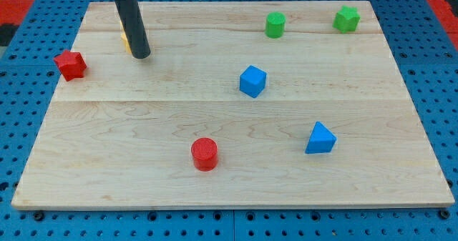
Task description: Push the blue cube towards the bottom left of the board
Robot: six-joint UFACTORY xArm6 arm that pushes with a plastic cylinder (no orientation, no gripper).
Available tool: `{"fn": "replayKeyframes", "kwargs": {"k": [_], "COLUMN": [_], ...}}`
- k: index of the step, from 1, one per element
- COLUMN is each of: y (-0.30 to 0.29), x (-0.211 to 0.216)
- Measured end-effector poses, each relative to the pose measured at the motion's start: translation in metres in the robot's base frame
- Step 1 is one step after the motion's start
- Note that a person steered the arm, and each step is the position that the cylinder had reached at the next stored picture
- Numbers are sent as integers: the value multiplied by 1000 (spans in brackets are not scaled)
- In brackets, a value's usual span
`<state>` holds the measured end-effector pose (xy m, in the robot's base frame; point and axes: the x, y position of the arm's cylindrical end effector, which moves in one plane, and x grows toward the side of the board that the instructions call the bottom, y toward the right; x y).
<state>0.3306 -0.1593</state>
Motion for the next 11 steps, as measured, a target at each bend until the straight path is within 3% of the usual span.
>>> {"fn": "replayKeyframes", "kwargs": {"k": [1, 3, 4, 5, 6, 7, 9, 11], "y": [25, 208, 192, 176, 252, 189, -2, -8], "x": [10, 29, 104, 135, 145, 168, 161, 141]}}
